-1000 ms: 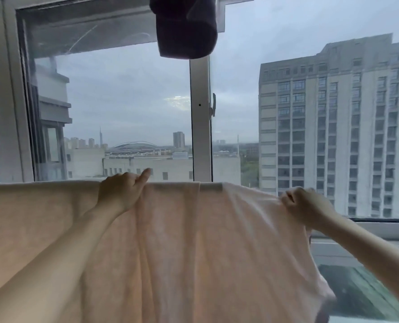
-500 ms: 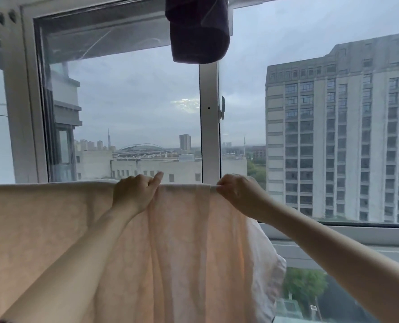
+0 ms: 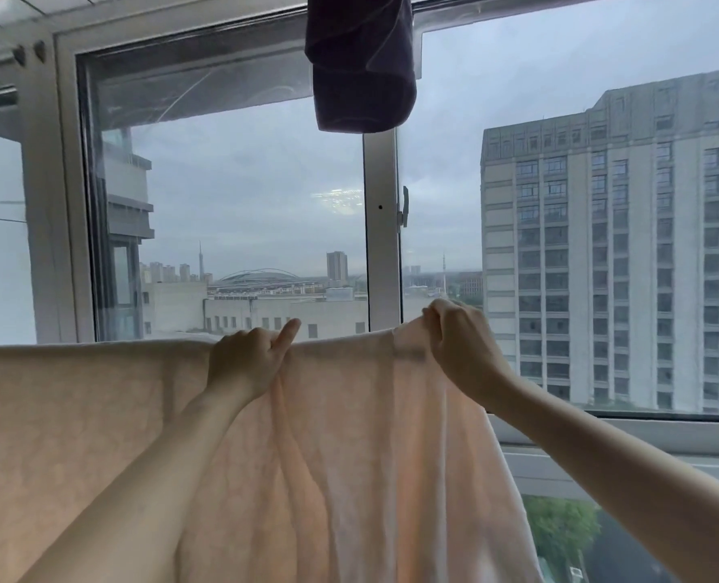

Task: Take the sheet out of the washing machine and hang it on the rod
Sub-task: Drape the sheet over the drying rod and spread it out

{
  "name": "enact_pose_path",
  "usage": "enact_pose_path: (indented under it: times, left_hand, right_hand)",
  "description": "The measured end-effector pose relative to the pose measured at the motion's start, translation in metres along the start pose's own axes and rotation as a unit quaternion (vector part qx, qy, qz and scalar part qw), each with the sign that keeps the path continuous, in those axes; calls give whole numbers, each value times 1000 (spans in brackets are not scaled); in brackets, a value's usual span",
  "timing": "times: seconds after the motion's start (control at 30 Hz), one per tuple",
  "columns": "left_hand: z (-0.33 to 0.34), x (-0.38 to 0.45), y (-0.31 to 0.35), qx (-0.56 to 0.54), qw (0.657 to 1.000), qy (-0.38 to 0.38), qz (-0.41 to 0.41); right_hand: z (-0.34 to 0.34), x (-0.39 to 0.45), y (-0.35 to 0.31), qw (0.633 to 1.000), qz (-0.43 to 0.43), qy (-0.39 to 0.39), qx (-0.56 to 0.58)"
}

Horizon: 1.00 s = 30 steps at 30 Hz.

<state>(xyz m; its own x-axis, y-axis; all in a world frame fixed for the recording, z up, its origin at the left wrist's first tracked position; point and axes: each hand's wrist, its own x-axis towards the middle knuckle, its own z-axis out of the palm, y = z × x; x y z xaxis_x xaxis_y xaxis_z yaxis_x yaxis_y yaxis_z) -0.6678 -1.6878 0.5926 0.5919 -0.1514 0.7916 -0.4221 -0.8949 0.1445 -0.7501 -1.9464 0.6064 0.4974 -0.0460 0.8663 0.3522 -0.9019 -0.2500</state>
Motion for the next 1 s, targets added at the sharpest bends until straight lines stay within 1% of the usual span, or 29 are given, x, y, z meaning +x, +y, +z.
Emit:
enact_pose_path:
  times: [0.13, 0.23, 0.3, 0.33, 0.43, 0.5, 0.57, 0.67, 0.77, 0.87, 0.93, 1.0]
  left_hand:
    - [0, -1, -2, 5, 1000, 4, -10]
    - [2, 0, -3, 12, 1000, 9, -12]
    - [5, 2, -2, 18, 1000, 10, -11]
    - [7, 3, -1, 25, 1000, 10, -12]
    - [10, 4, 5, 36, 999, 9, -16]
    - [11, 5, 7, 39, 999, 7, -17]
    - [13, 6, 6, 49, 999, 5, -17]
    - [15, 8, 2, 59, 998, 5, -23]
    - [15, 8, 0, 45, 999, 5, -15]
    - [12, 6, 0, 24, 1000, 3, -11]
    - [10, 5, -1, 15, 1000, 1, -9]
    - [8, 4, -4, 9, 1000, 2, -7]
  right_hand:
    - [-30, 10, 28, 996, 72, 58, 19]
    - [-50, -1, 60, 990, 127, 62, 21]
    - [-56, -16, 80, 989, 141, 36, -6]
    - [-56, -26, 89, 989, 143, 8, -29]
    - [-52, -52, 105, 976, 153, -106, -111]
    - [-47, -60, 106, 968, 139, -159, -138]
    - [-44, -58, 97, 972, 103, -178, -114]
    - [-35, -42, 68, 986, 42, -157, -28]
    - [-21, -25, 35, 994, -23, -102, 15]
    - [-4, -16, 9, 993, -70, -95, 10]
    - [5, -14, -2, 992, -81, -99, -2]
    - [10, -13, -9, 993, -80, -84, -5]
